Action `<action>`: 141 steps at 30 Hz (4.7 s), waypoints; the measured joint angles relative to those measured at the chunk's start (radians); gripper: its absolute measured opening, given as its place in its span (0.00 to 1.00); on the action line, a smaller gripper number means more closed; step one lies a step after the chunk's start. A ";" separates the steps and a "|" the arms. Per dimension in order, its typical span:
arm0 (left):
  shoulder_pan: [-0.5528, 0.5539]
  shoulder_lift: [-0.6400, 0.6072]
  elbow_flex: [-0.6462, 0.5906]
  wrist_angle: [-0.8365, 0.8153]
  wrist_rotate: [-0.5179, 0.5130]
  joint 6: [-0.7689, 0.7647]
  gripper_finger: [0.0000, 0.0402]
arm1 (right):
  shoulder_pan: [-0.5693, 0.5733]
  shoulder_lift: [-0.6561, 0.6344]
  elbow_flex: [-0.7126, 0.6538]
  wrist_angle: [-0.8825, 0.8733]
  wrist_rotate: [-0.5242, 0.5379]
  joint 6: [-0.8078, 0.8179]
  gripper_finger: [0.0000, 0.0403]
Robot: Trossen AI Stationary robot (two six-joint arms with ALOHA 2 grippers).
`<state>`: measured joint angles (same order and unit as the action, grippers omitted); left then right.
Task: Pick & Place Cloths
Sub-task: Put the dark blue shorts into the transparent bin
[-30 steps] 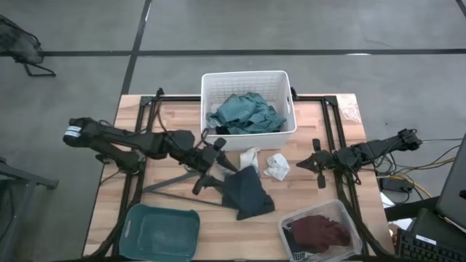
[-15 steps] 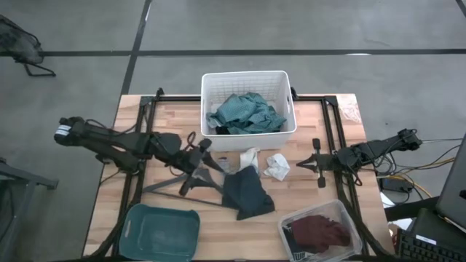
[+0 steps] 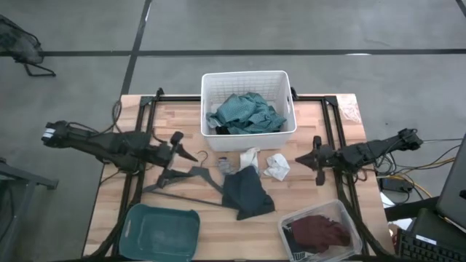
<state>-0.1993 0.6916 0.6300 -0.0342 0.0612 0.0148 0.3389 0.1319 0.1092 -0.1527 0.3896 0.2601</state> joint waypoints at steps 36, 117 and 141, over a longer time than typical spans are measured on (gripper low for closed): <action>0.003 -0.669 -0.495 0.034 -0.037 -0.009 0.61 | 0.014 1.506 0.880 -0.072 -0.230 0.032 0.55; 0.003 -0.661 -0.522 -0.011 -0.114 -0.087 0.61 | 0.742 1.345 1.068 -0.649 0.054 0.718 0.02; 0.003 -0.661 -0.522 -0.012 -0.114 -0.087 0.61 | 0.697 1.320 1.094 -0.614 0.116 0.731 0.22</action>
<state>-0.1967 0.0307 0.1078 -0.0463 -0.0532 -0.0719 1.0361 1.4520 1.2035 -0.7665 0.5056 0.9912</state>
